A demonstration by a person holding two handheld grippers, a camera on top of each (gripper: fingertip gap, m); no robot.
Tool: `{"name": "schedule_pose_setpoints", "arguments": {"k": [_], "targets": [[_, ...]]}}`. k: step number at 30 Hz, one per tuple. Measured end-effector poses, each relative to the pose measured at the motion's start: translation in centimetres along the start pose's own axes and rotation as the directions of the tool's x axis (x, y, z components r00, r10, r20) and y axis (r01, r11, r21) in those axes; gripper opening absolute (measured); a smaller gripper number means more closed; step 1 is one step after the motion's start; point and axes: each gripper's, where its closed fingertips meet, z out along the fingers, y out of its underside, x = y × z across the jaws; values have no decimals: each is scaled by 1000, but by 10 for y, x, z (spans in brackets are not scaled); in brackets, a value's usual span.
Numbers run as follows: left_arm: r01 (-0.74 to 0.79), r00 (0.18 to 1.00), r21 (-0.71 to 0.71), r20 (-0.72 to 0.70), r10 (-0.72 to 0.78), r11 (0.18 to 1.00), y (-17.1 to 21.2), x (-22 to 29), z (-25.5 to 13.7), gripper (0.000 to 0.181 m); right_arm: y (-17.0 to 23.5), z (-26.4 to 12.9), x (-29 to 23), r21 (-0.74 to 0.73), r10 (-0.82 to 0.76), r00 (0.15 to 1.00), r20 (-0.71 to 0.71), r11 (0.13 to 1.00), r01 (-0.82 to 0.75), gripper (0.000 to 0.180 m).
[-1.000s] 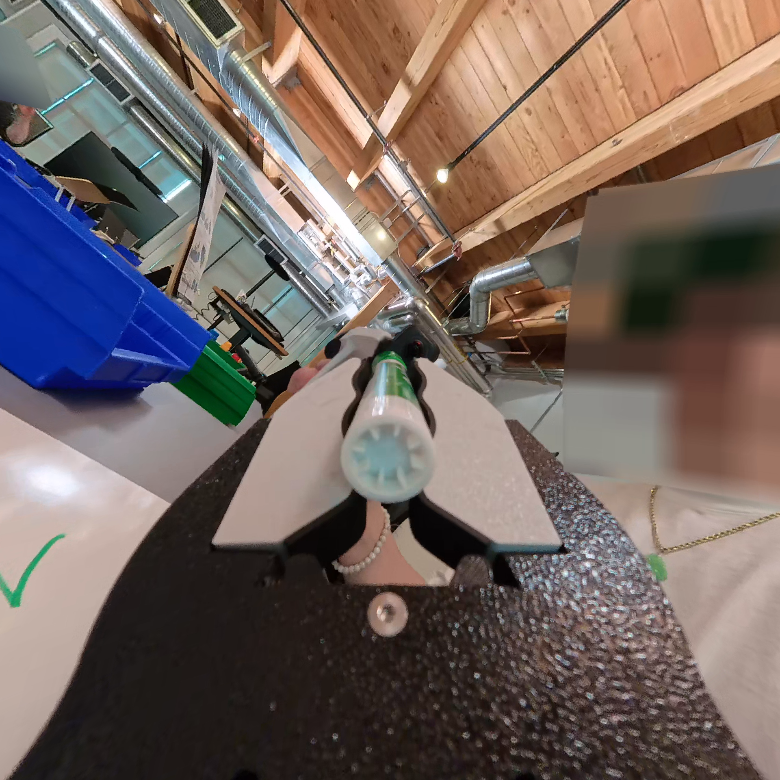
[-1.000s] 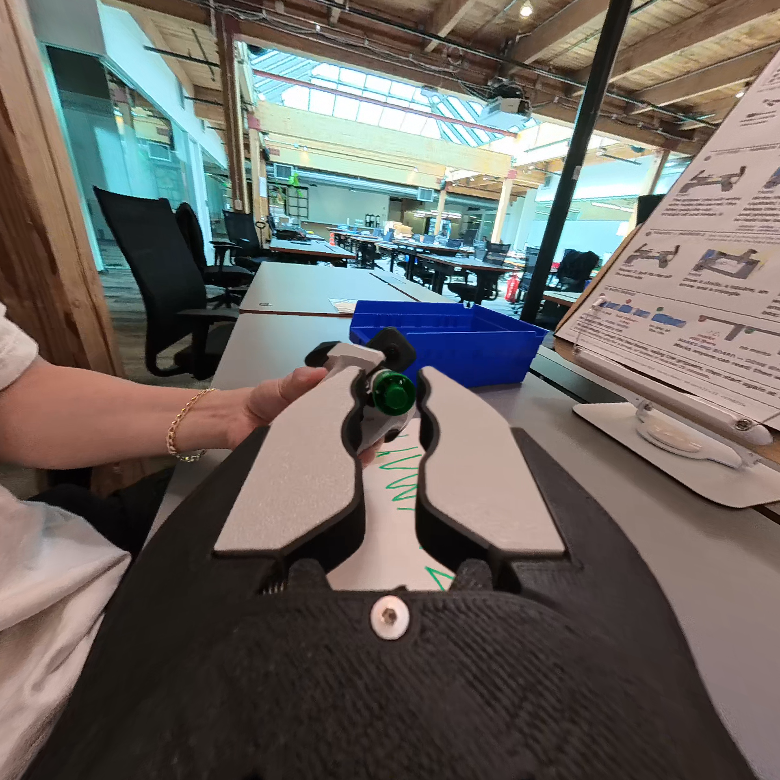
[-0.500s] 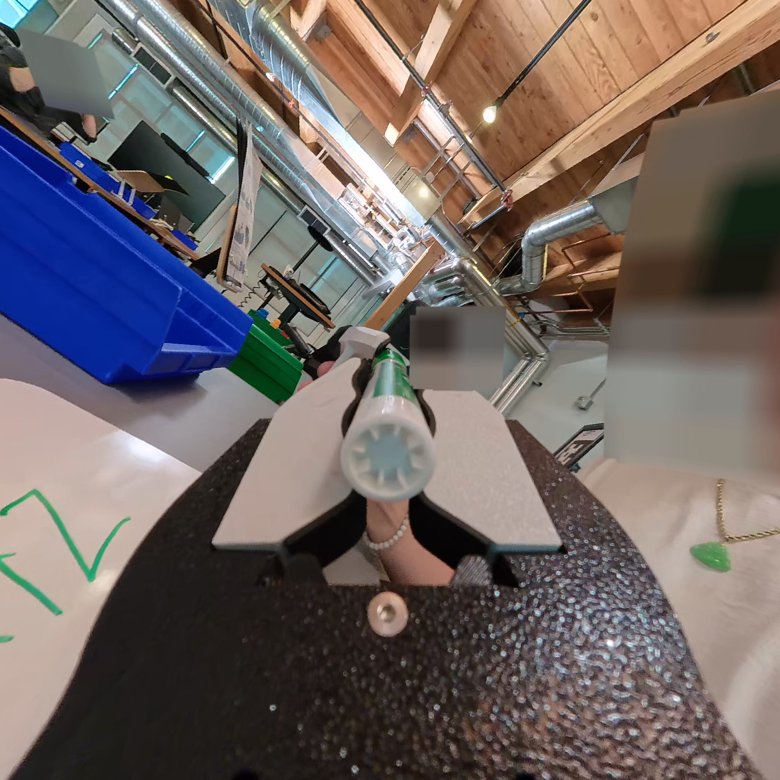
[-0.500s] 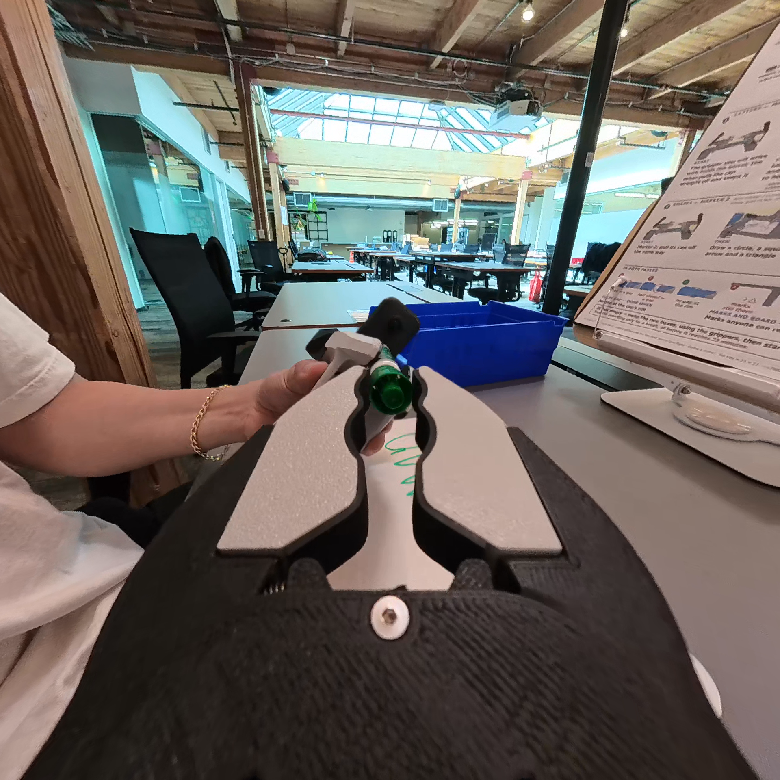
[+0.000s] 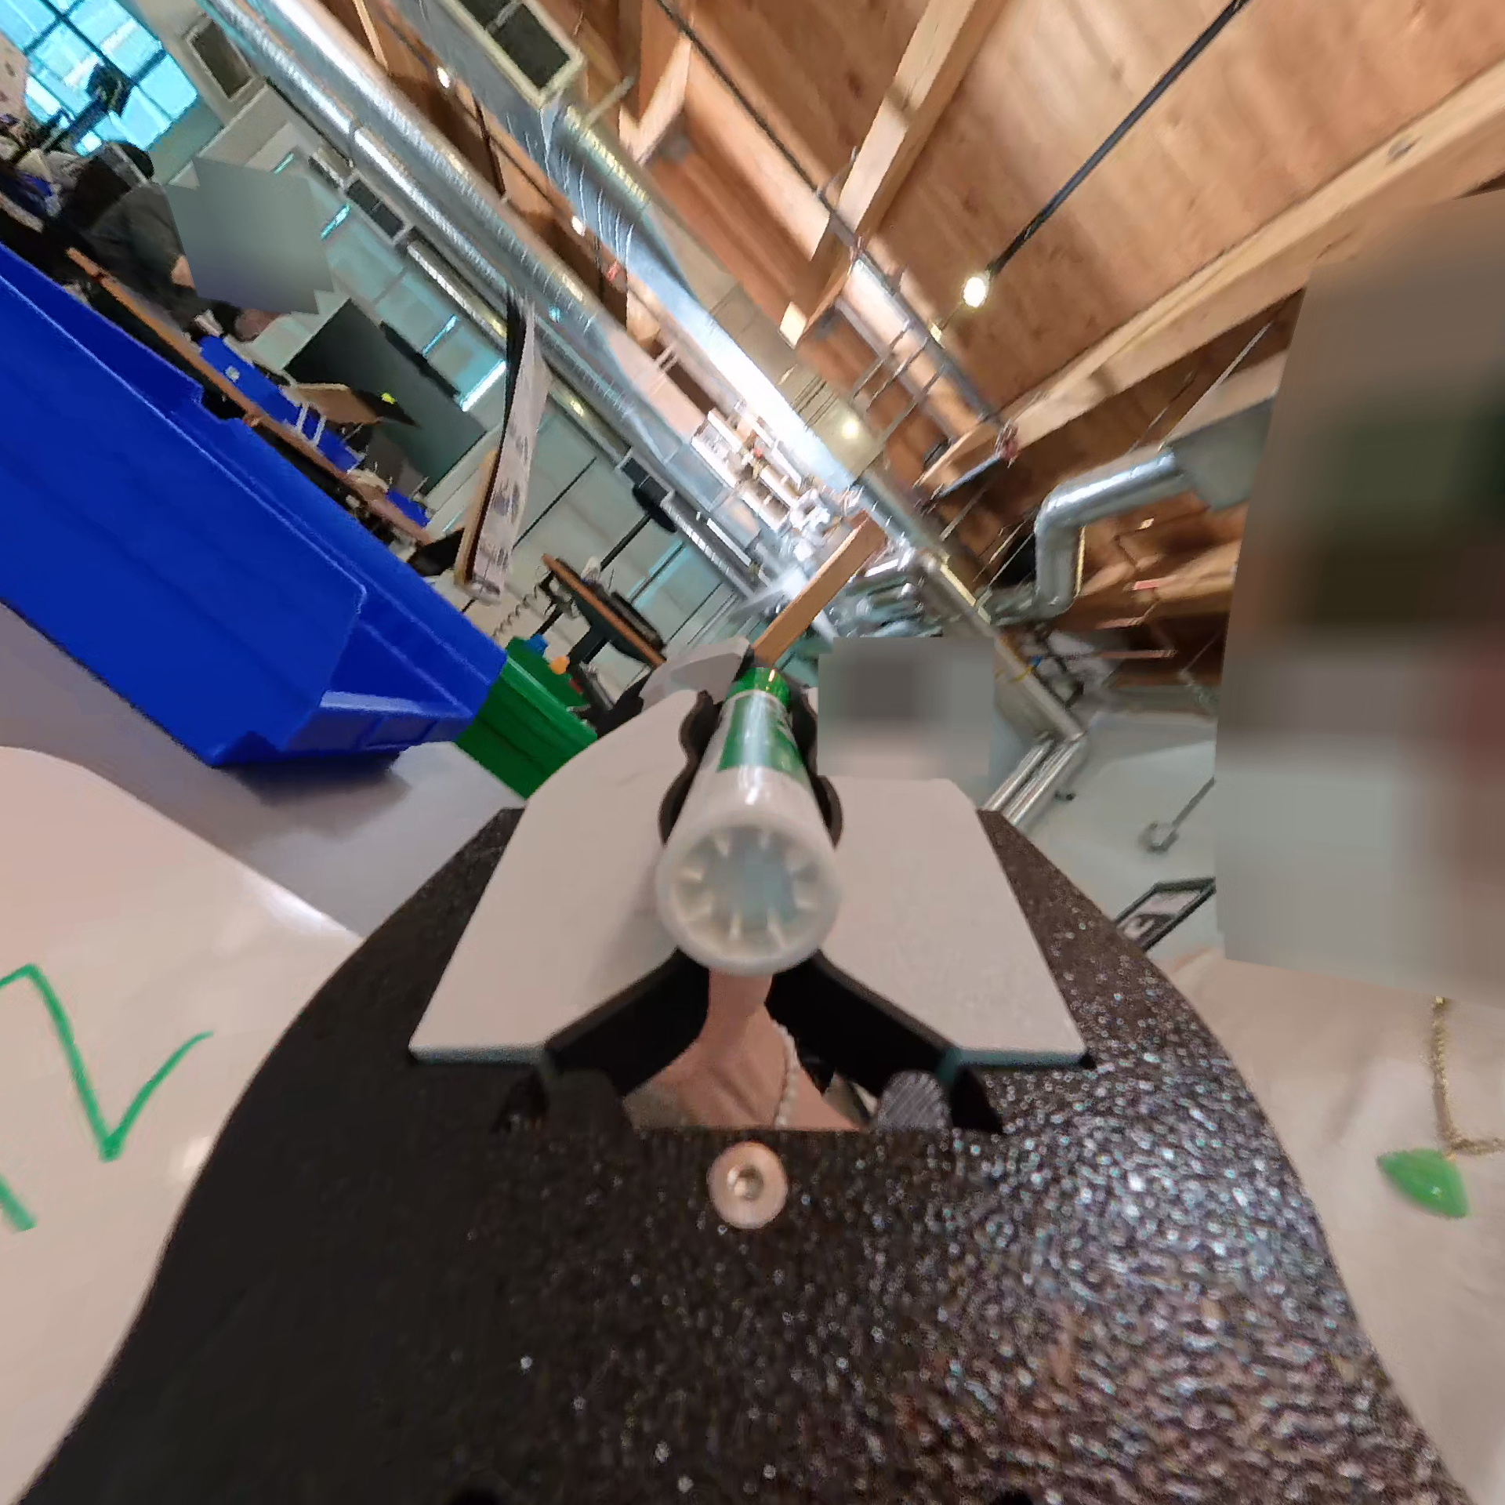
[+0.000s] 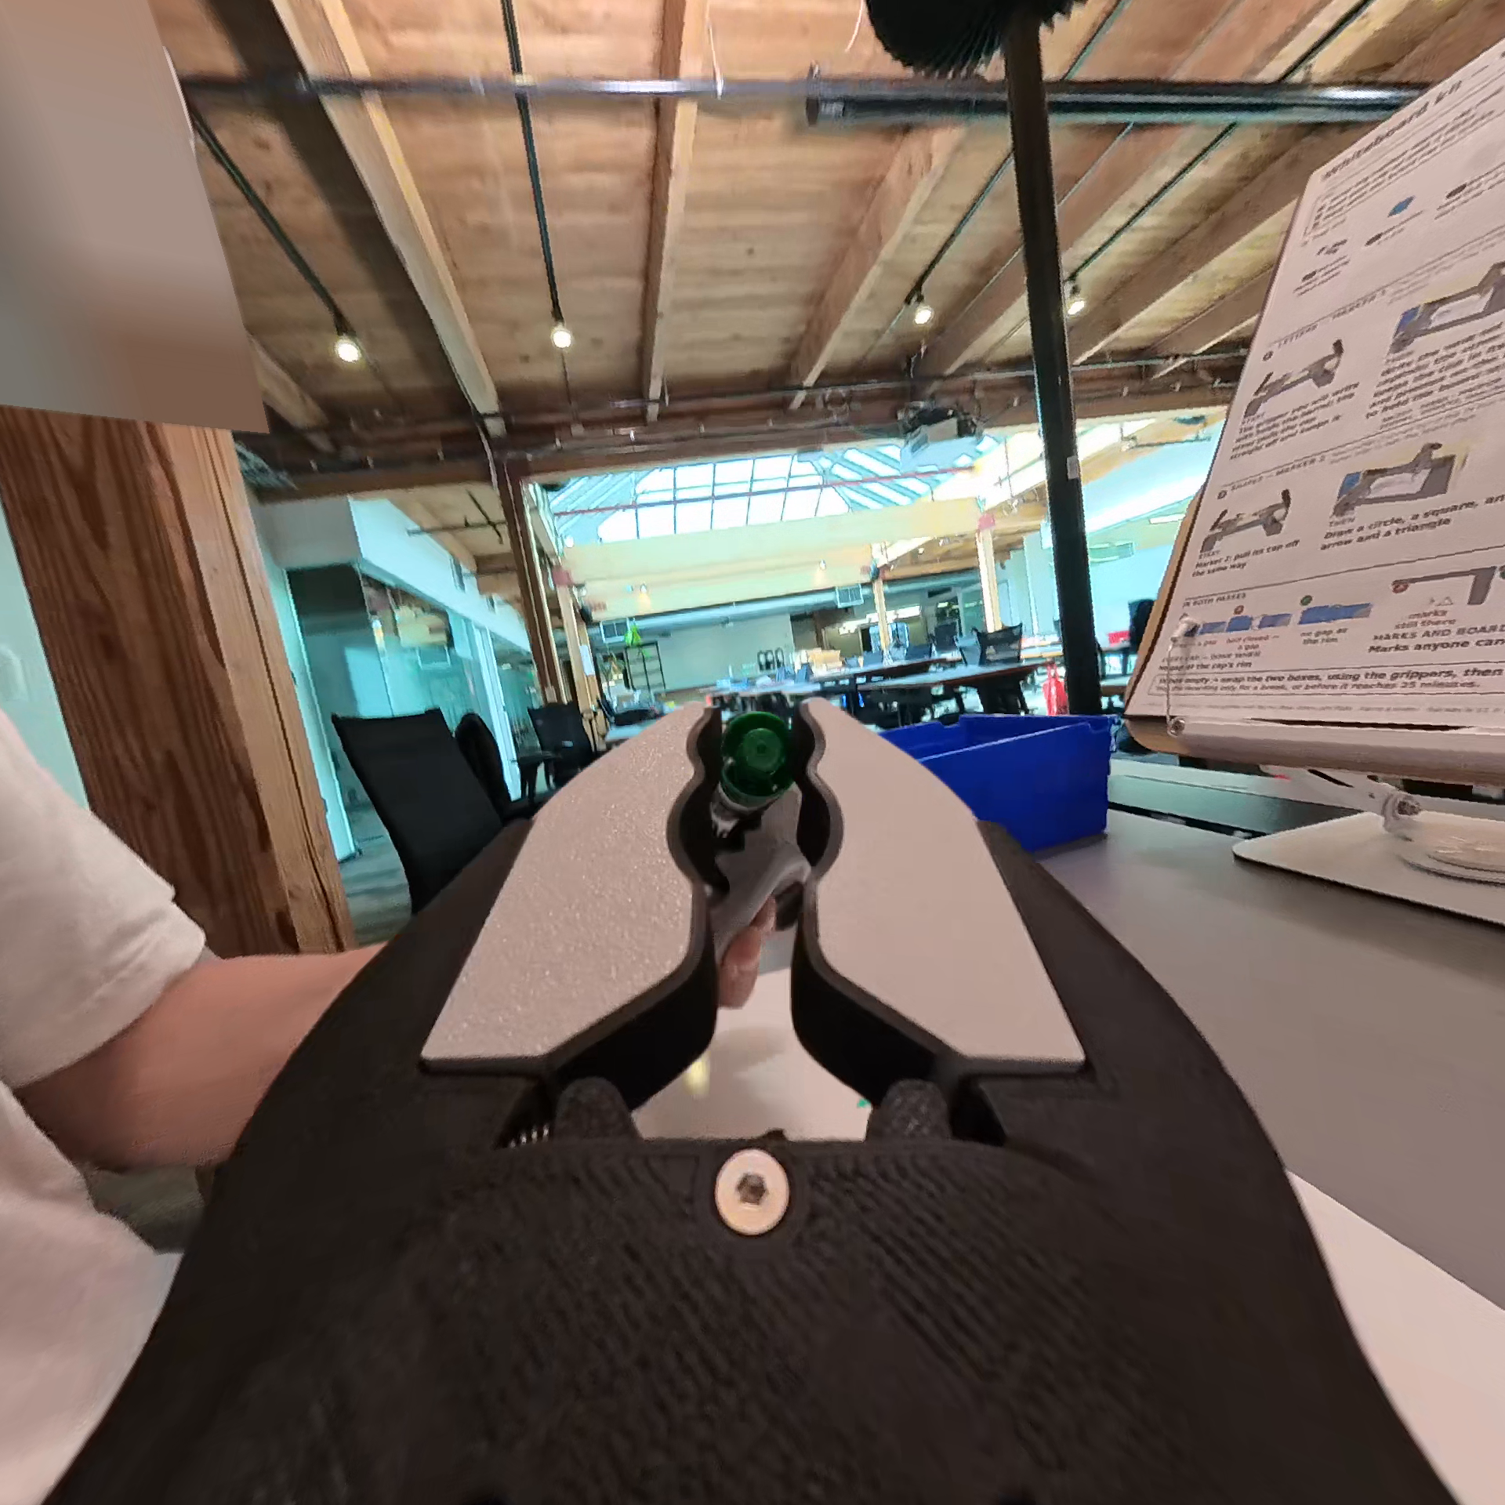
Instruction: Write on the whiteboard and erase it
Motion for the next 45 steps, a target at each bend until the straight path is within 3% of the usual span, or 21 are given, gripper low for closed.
{"name": "schedule_pose_setpoints", "arguments": {"k": [8, 15, 31, 39, 45], "targets": [[-151, 988, 61, 50, 148, 987, -12, 4, 8, 19, -4, -1, 3, 28, 30, 999, -16, 999, -30, 18], [-283, 953, -65, 97, 289, 957, -13, 8, 4, 19, 0, 1, 2, -45, 12, 1000, 15, 999, -12, 18], [-280, 955, -65, 78, 285, 958, -12, 8, 0, 18, 7, 1, 0, -78, 45, 997, 59, 996, -40, 19], [-352, 927, -73, 111, 358, 933, -14, 11, 5, 19, 2, 0, 1, 4, 35, 999, 10, 999, -35, 18], [-315, 942, -38, 115, 317, 948, -15, 9, 3, 19, 4, 2, 2, 31, 93, 996, 15, 995, -94, 18]]}}
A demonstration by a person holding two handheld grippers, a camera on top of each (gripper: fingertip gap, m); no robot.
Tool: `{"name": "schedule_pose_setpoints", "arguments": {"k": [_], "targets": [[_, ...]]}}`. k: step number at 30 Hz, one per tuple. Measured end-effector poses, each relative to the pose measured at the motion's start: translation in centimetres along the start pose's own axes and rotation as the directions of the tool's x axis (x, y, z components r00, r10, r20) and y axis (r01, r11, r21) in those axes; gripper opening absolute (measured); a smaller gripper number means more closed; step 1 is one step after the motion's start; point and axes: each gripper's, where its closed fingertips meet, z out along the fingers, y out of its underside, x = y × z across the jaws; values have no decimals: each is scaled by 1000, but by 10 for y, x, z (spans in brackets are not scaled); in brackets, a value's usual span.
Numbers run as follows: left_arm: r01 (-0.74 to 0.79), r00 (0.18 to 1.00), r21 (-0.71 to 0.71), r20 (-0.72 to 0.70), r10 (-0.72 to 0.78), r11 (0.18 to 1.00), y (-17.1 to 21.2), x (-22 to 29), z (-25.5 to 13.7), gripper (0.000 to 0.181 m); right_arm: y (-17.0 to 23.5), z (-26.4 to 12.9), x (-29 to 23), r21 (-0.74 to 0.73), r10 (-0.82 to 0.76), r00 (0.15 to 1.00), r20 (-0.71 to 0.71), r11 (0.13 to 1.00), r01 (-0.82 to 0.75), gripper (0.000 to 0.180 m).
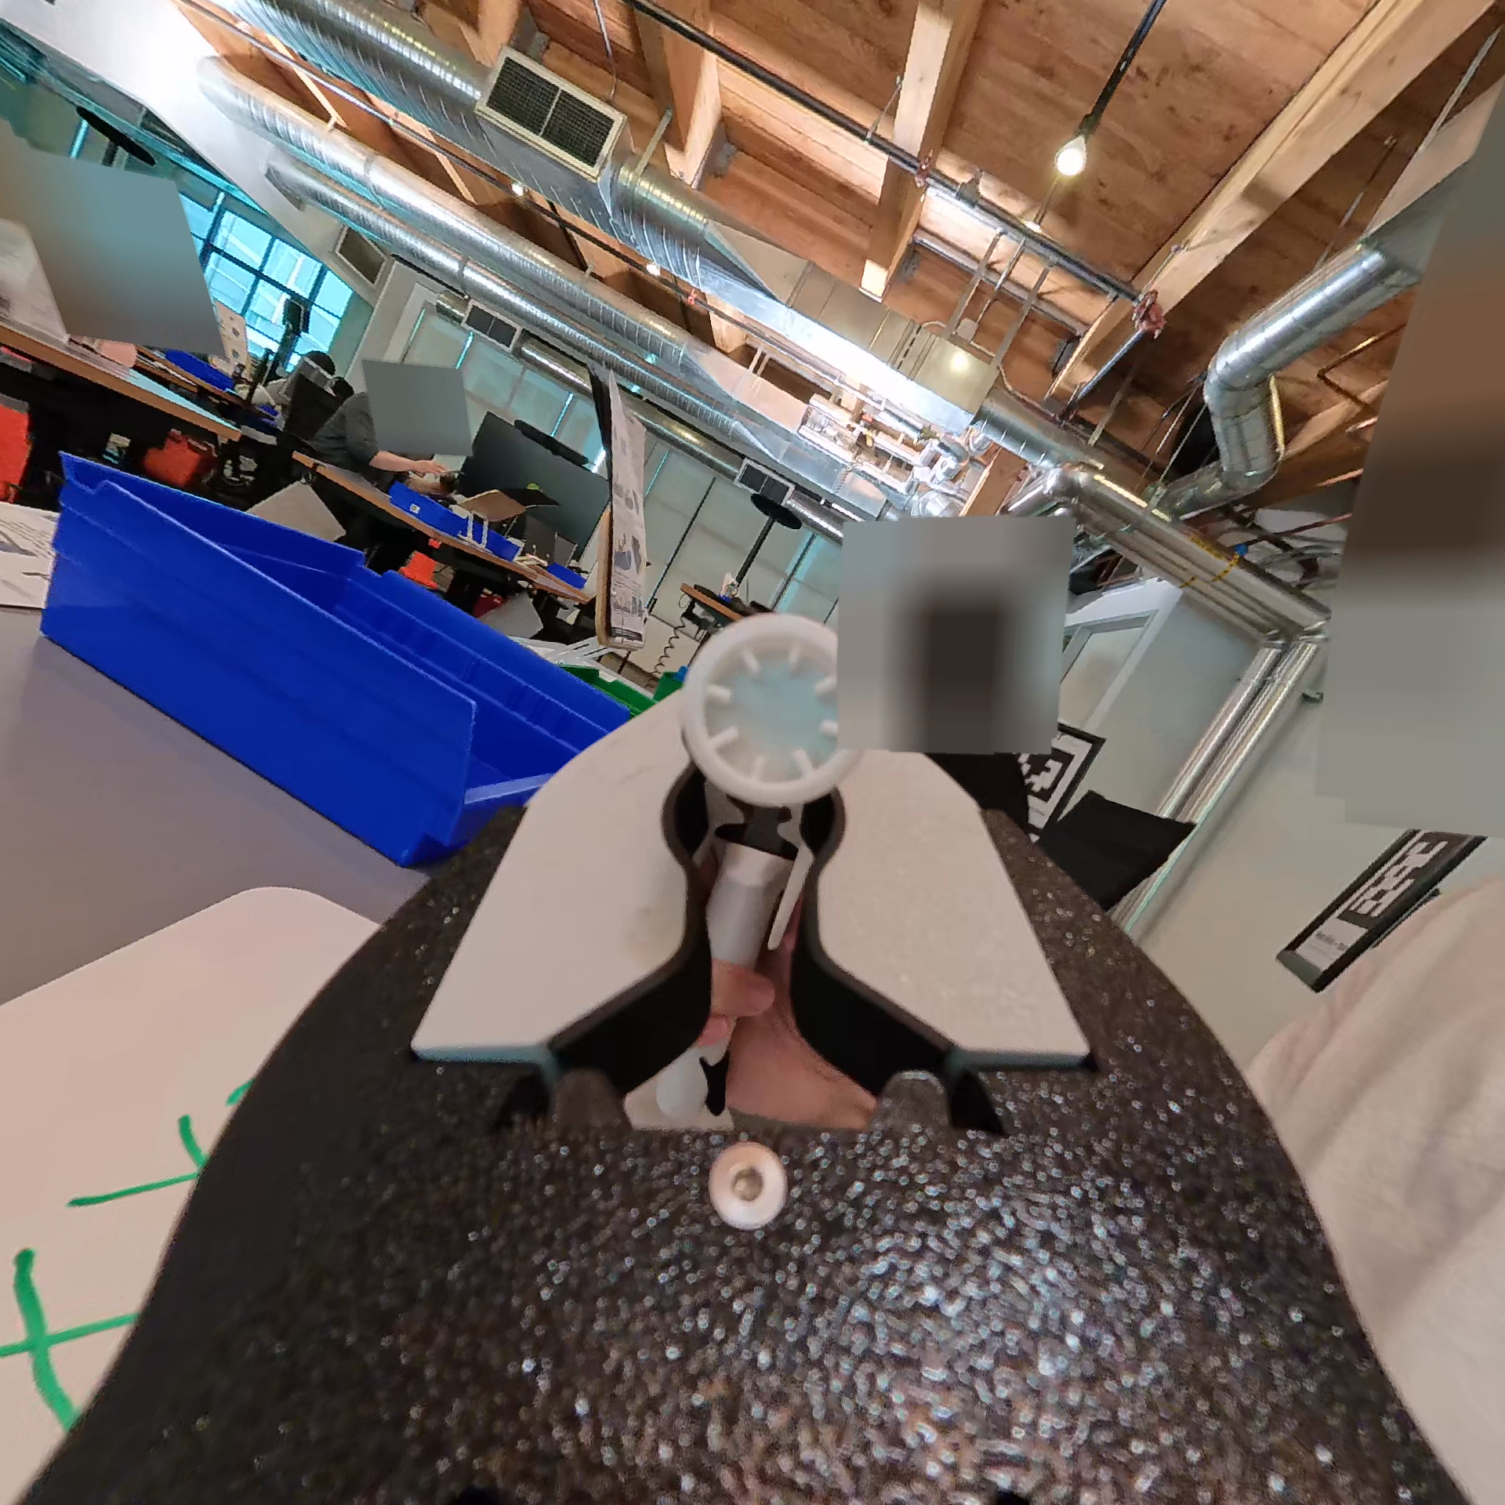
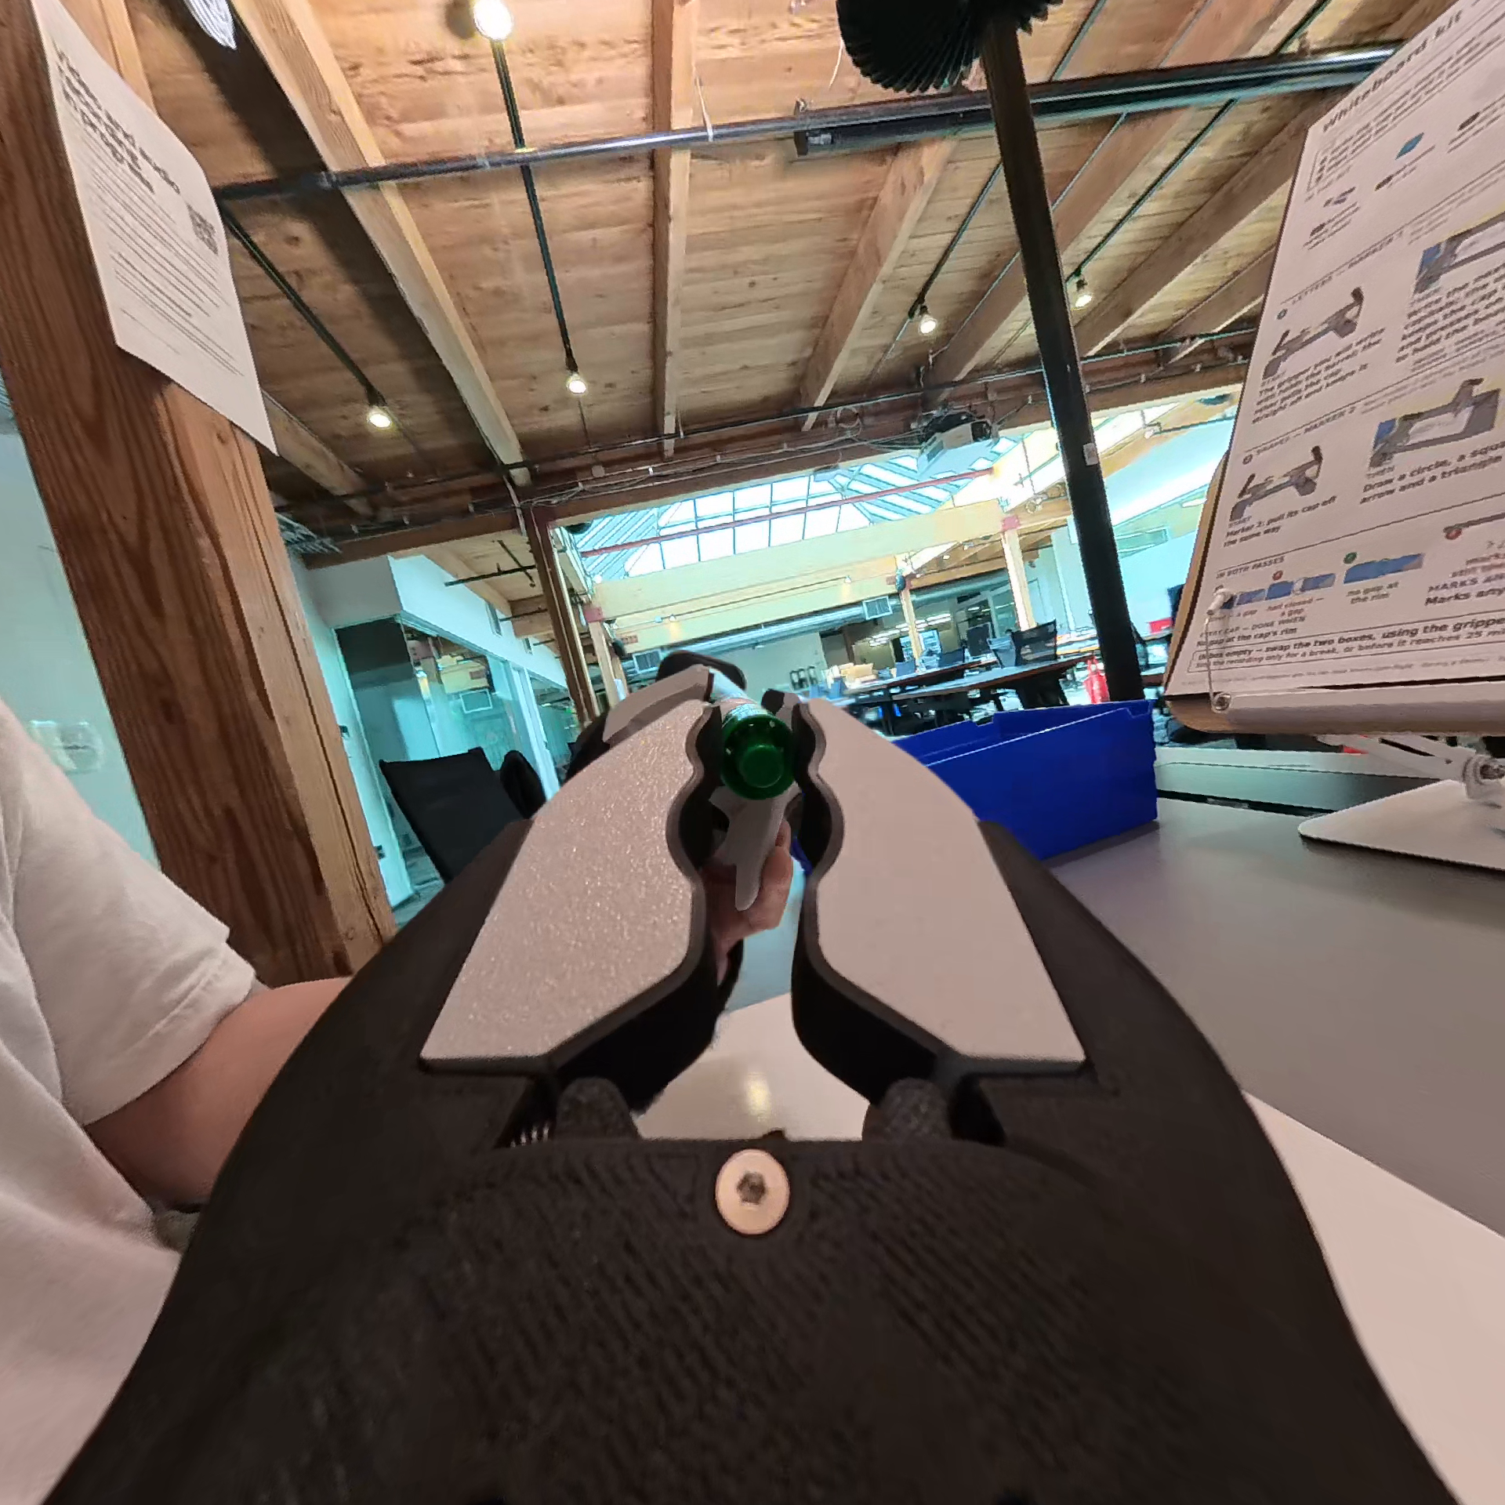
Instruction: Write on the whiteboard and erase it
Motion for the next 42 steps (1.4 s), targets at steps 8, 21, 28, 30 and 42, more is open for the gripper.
{"name": "schedule_pose_setpoints", "arguments": {"k": [8, 21, 28, 30, 42], "targets": [[5, 1000, -33, 19, -5, 999, 5, -4, 0, 19, 0, -2, 3, 22, 25, 1000, -14, 999, -24, 18], [-87, 995, -173, 41, 96, 981, 14, -2, -2, 19, 1, -4, 3, -63, -22, 1000, -22, 998, 20, 17], [-134, 990, -186, 21, 140, 973, 7, 7, -2, 19, -6, 0, -3, 68, 65, 997, 35, 995, -67, 18], [-136, 990, -164, 10, 139, 977, 5, 9, -2, 19, -8, 1, -3, 97, 94, 994, 49, 990, -98, 17], [-115, 993, -147, 3, 117, 982, 4, 8, 0, 19, -9, -1, -5, 80, 33, 998, 62, 996, -37, 19]]}}
